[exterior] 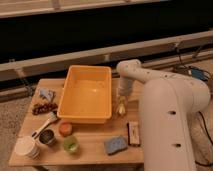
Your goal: Place banana in metal cup
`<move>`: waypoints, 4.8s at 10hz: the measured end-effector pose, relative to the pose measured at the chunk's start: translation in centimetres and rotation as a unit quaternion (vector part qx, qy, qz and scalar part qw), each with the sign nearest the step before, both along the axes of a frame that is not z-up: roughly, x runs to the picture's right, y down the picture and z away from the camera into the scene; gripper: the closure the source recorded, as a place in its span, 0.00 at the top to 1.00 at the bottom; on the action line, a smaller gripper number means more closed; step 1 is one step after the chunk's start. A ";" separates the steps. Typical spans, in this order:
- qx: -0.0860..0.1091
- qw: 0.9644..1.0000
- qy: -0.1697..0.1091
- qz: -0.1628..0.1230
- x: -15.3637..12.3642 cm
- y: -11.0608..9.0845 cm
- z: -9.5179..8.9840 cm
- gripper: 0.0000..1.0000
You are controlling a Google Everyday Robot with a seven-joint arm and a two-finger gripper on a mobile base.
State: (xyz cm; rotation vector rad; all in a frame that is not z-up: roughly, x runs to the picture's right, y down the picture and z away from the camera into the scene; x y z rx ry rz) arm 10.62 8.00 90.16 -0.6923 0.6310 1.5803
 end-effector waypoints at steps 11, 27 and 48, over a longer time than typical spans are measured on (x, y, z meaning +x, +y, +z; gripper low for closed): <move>0.095 0.994 0.017 -0.040 -0.8 -5.4 -12.2 0.00; 0.192 0.936 -0.234 -0.178 -27.9 -4.9 -21.2 0.00; 0.222 0.877 -0.339 -0.258 -39.6 0.2 -24.1 0.00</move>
